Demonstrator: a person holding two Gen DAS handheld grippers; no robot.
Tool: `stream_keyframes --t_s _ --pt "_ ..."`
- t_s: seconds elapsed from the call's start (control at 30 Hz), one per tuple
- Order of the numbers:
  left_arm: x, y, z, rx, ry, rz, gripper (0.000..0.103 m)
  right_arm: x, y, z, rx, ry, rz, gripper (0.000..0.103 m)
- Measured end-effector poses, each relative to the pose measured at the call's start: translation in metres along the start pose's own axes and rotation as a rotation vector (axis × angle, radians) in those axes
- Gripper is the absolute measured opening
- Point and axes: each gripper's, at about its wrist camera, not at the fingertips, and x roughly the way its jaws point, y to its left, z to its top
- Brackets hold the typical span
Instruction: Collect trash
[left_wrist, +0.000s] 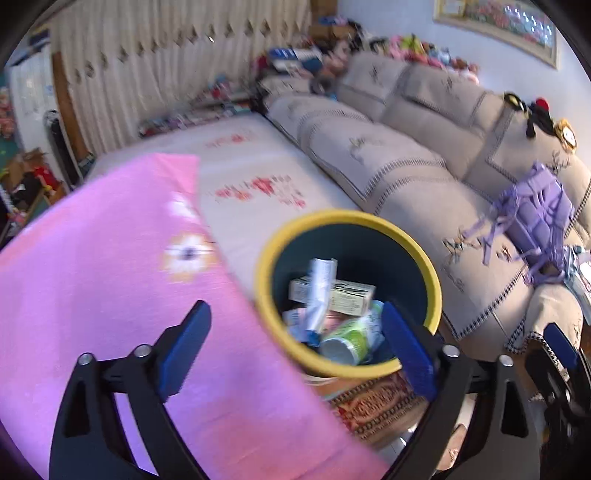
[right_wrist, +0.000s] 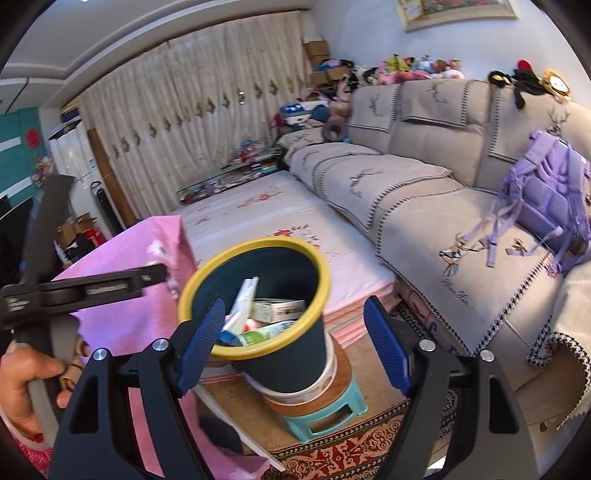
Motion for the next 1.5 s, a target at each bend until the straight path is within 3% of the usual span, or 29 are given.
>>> stream_keyframes --t_s 0.2,0.37,0.63,0.73,0.9,1.5 --pt "-0.126 0.071 -0.052 -0.063 -0.202 0.161 0.098 -0.024 0.039 -0.001 -0.093 -0.019 0.081 0.077" --pt "-0.216 0.127 -0.106 -0.140 -0.299 0.275 0.098 -0.043 0.070 -0.002 -0.171 -0.046 0.115 0.083" --pt "-0.303 0.175 -0.172 -0.236 -0.413 0.369 0.098 -0.060 0.100 -0.008 -0.247 -0.061 0.135 0.084" --pt "-0.321 0.183 -0.190 -0.268 -0.441 0.425 0.098 -0.067 0.108 -0.012 -0.266 -0.071 0.142 0.086" --pt "-0.323 0.189 -0.203 -0.275 -0.419 0.484 0.098 -0.072 0.117 -0.016 -0.286 -0.078 0.148 0.087" --pt "-0.305 0.193 -0.198 -0.302 -0.395 0.487 0.098 -0.069 0.122 -0.021 -0.296 -0.052 0.171 0.087"
